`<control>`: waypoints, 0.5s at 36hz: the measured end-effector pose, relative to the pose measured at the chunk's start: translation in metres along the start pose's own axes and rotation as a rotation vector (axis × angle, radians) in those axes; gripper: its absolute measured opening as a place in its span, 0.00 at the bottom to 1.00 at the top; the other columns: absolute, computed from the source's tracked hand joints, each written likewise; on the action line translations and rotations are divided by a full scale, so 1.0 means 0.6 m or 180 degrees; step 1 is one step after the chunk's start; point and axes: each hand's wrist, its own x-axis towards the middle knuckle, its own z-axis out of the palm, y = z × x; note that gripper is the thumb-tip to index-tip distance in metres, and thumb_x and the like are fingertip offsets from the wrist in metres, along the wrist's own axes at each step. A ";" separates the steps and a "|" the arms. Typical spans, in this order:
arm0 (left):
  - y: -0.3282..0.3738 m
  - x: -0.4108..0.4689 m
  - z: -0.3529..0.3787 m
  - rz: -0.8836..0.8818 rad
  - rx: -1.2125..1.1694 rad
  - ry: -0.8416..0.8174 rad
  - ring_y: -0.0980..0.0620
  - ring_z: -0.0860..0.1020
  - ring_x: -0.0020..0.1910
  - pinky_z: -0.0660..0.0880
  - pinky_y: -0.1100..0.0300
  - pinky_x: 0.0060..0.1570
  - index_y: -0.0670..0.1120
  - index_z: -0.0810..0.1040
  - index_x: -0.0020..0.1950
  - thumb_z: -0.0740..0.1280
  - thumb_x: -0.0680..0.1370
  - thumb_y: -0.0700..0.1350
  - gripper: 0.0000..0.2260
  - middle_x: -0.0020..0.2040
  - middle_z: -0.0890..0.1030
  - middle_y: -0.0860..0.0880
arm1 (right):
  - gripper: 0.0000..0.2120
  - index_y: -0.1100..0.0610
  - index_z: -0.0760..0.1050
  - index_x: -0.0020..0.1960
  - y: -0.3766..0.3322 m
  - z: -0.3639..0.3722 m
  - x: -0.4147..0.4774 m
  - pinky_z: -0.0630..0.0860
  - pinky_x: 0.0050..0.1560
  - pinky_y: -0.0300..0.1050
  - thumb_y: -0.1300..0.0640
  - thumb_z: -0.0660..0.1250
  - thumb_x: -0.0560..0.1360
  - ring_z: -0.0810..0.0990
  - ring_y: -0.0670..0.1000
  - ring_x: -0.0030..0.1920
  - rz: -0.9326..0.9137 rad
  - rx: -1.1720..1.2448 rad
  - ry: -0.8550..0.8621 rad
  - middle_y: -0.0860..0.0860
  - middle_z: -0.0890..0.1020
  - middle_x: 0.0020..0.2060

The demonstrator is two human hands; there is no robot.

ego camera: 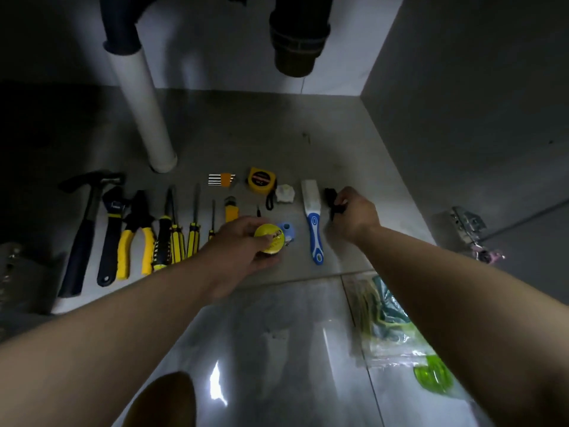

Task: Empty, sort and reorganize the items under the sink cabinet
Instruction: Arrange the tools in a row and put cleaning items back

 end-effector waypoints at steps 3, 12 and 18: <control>-0.008 0.003 -0.001 -0.0046 0.0193 0.0104 0.39 0.81 0.59 0.81 0.52 0.53 0.36 0.73 0.65 0.66 0.80 0.33 0.13 0.63 0.79 0.39 | 0.18 0.55 0.76 0.63 -0.003 0.011 -0.001 0.69 0.52 0.40 0.63 0.68 0.74 0.78 0.58 0.57 -0.0057 -0.0106 -0.0058 0.57 0.78 0.61; -0.009 -0.007 0.031 0.0028 0.0626 -0.0005 0.44 0.84 0.53 0.84 0.56 0.44 0.39 0.78 0.61 0.73 0.77 0.35 0.14 0.58 0.82 0.40 | 0.23 0.53 0.75 0.63 -0.025 0.001 -0.152 0.76 0.48 0.40 0.67 0.70 0.70 0.77 0.50 0.50 -0.1133 0.0616 -0.0337 0.52 0.71 0.56; -0.030 -0.021 0.061 0.0091 0.0971 -0.0137 0.48 0.84 0.51 0.84 0.57 0.45 0.42 0.81 0.59 0.74 0.76 0.37 0.13 0.53 0.84 0.43 | 0.22 0.51 0.77 0.61 -0.008 0.002 -0.211 0.72 0.45 0.31 0.55 0.78 0.69 0.75 0.43 0.44 -0.1608 0.0458 -0.0296 0.49 0.74 0.50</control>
